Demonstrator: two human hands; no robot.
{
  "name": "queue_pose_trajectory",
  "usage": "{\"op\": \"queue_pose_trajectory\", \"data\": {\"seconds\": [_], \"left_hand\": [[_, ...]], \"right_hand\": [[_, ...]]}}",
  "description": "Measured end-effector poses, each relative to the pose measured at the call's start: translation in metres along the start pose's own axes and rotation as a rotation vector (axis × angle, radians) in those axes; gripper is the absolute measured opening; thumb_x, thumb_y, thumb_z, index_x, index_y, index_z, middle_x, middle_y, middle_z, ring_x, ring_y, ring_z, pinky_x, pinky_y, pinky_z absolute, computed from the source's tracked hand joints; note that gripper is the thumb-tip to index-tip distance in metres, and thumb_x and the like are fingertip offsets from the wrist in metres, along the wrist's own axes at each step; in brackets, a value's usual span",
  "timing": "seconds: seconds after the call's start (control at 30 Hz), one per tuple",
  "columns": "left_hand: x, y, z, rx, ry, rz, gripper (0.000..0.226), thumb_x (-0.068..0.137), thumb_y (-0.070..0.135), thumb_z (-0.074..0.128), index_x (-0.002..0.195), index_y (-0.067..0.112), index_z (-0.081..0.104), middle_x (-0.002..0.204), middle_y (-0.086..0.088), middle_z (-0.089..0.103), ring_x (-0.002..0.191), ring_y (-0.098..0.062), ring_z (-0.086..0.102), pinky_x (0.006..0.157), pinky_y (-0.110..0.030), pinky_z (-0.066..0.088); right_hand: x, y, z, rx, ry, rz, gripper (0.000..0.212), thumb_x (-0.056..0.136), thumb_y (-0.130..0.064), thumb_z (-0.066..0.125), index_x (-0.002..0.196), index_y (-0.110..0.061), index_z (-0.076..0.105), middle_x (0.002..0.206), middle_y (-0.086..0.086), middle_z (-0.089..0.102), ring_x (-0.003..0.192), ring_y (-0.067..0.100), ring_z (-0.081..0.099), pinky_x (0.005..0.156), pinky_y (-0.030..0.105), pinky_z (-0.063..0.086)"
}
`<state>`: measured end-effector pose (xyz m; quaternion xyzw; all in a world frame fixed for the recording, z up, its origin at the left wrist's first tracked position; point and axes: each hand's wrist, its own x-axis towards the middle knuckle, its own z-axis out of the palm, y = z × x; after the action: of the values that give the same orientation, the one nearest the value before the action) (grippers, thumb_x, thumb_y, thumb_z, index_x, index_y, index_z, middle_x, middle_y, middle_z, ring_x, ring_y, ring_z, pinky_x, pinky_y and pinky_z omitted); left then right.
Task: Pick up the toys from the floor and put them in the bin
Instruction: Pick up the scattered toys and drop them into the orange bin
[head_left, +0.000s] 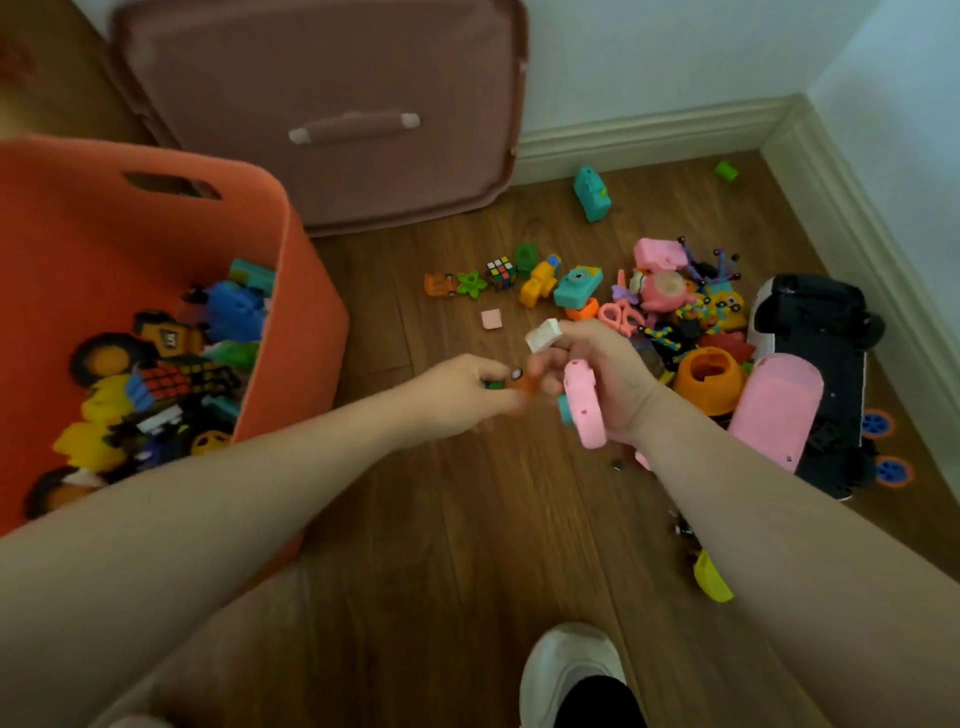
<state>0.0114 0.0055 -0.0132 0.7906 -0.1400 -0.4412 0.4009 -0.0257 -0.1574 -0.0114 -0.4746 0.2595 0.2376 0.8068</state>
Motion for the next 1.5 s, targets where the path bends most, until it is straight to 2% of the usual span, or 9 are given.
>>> {"op": "queue_pose_trajectory", "data": {"seconds": [0.33,0.6,0.7,0.77,0.83,0.97,1.1,1.27,1.5], "left_hand": [[-0.121,-0.023,-0.117,0.079,0.694,0.162,0.039,0.094,0.037,0.048,0.065,0.012,0.052,0.052,0.003,0.044,0.044,-0.004,0.040,0.051,-0.026,0.033],[-0.135,-0.089,-0.152,0.219,0.637,-0.341,0.039,0.100,0.034,0.030,0.118,0.005,0.048,0.121,-0.019,0.050,0.110,-0.035,0.046,0.090,-0.038,0.036],[-0.149,-0.087,-0.151,0.205,0.687,-0.291,0.031,0.100,0.030,0.030,0.111,0.011,0.051,0.131,-0.018,0.045,0.124,-0.039,0.035,0.103,-0.043,0.029],[-0.152,-0.085,-0.149,0.182,0.736,-0.217,0.036,0.099,0.032,0.032,0.123,0.014,0.053,0.138,-0.013,0.039,0.129,-0.035,0.029,0.105,-0.040,0.025],[-0.149,-0.081,-0.144,0.239,0.769,-0.118,0.033,0.096,0.027,0.040,0.125,0.015,0.053,0.138,-0.010,0.039,0.129,-0.032,0.029,0.104,-0.036,0.026],[-0.139,-0.067,-0.123,0.405,0.729,0.158,0.026,0.090,0.013,0.049,0.114,0.011,0.060,0.125,-0.008,0.050,0.122,-0.029,0.037,0.101,-0.029,0.026],[-0.120,-0.042,-0.093,0.536,0.591,0.374,0.030,0.081,0.021,0.046,0.102,0.011,0.066,0.118,-0.007,0.055,0.120,-0.026,0.043,0.099,-0.047,0.037],[-0.079,-0.012,-0.044,0.562,0.417,0.419,0.027,0.086,0.022,0.047,0.105,0.015,0.065,0.119,-0.004,0.055,0.124,-0.023,0.041,0.103,-0.046,0.035],[-0.018,0.006,0.030,0.705,0.064,0.253,0.030,0.093,0.025,0.045,0.122,0.021,0.054,0.133,-0.001,0.046,0.131,-0.020,0.032,0.109,-0.041,0.028]], "right_hand": [[0.009,-0.025,0.178,-0.007,-0.048,-0.081,0.028,0.091,-0.031,0.047,0.078,-0.009,0.058,0.060,0.006,0.056,0.049,0.014,0.054,0.051,0.019,0.047],[0.033,0.004,0.256,-0.449,0.134,-0.087,0.016,0.089,-0.022,0.054,0.091,-0.008,0.059,0.092,0.009,0.058,0.087,0.022,0.058,0.082,0.032,0.051],[0.030,0.008,0.254,-0.562,0.141,-0.152,0.027,0.091,-0.022,0.050,0.105,-0.001,0.062,0.094,0.006,0.049,0.100,0.028,0.058,0.102,0.052,0.042],[0.025,0.009,0.244,-0.613,0.149,-0.238,0.020,0.094,-0.016,0.047,0.098,-0.008,0.064,0.119,0.026,0.056,0.102,0.029,0.063,0.096,0.047,0.049],[0.019,0.006,0.228,-0.619,0.152,-0.300,0.021,0.096,-0.010,0.042,0.105,-0.012,0.060,0.107,0.007,0.062,0.090,0.020,0.067,0.083,0.033,0.057],[0.015,-0.001,0.170,-0.723,0.213,-0.278,0.026,0.095,-0.011,0.045,0.119,-0.015,0.052,0.109,0.002,0.058,0.088,0.018,0.064,0.075,0.027,0.053],[0.011,0.005,0.084,-0.834,0.389,-0.067,0.025,0.094,-0.014,0.047,0.117,-0.013,0.057,0.112,0.011,0.059,0.096,0.024,0.060,0.081,0.034,0.051],[-0.012,0.019,-0.015,-0.711,0.621,0.087,0.024,0.094,-0.015,0.047,0.112,-0.004,0.059,0.085,0.015,0.056,0.069,0.024,0.053,0.064,0.033,0.046],[-0.034,0.036,-0.100,-1.312,0.620,0.147,0.030,0.094,-0.010,0.045,0.119,0.002,0.055,0.121,0.025,0.056,0.110,0.040,0.053,0.090,0.040,0.042]]}}
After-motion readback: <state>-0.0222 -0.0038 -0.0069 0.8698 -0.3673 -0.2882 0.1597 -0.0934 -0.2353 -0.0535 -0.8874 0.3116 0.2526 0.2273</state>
